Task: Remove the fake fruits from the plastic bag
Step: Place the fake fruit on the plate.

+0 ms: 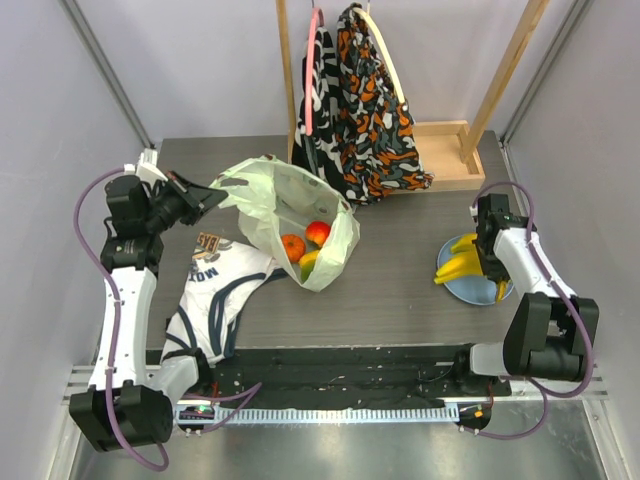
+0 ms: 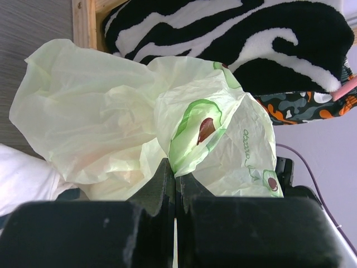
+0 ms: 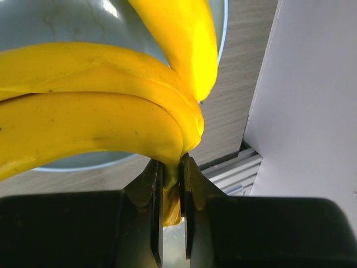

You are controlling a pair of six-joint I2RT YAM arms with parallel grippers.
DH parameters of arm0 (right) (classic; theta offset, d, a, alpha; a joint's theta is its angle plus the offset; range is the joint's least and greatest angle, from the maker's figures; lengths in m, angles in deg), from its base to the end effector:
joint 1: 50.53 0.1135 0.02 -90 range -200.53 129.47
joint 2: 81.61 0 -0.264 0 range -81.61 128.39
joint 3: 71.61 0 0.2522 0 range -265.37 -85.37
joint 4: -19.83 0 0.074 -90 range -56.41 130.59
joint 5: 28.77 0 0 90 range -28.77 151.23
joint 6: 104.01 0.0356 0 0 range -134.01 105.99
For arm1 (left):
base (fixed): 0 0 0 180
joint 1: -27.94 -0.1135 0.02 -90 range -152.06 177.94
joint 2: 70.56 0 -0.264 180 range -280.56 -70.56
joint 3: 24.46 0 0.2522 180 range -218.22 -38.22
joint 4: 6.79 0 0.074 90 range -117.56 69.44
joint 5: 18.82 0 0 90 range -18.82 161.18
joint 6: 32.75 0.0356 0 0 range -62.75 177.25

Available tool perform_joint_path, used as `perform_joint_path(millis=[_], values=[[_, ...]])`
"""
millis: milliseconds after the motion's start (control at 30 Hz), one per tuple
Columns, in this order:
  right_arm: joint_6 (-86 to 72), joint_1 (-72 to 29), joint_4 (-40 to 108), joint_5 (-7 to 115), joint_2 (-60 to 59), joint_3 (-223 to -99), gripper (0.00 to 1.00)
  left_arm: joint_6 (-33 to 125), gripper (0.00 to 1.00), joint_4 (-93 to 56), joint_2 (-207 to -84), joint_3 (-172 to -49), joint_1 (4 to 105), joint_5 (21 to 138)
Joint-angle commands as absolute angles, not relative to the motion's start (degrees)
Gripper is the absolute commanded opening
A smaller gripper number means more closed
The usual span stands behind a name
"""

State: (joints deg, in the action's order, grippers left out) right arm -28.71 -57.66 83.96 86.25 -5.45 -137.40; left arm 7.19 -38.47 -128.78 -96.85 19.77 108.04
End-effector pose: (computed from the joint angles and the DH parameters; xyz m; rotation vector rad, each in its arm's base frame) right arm 0.2297 -0.0439 0.2220 -0.1033 2.8781 -0.7013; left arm 0.2240 0.0106 0.3688 -0.5208 1.8924 -1.0931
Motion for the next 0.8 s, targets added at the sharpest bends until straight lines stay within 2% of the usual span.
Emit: perform_joint_path(millis=[0, 667, 700, 767], values=[[-26.32, -57.65, 81.40, 84.09, -2.17, -142.32, 0.01, 8.39, 0.00, -37.43, -129.71, -96.84, 19.41, 108.18], [-18.41, -61.25, 83.51, 85.22, 3.91, -144.87, 0.01, 8.65, 0.00, -36.11, -132.44, -97.19, 19.50, 107.92], [-18.58, -61.42, 83.42, 84.88, 4.00, -144.87, 0.02, 8.65, 0.00, -36.11, -132.35, -97.20, 19.50, 107.92], [-19.37, -61.78, 83.94, 83.21, 4.09, -144.96, 0.19, 8.65, 0.00, -36.11, -132.35, -96.93, 19.50, 107.83]])
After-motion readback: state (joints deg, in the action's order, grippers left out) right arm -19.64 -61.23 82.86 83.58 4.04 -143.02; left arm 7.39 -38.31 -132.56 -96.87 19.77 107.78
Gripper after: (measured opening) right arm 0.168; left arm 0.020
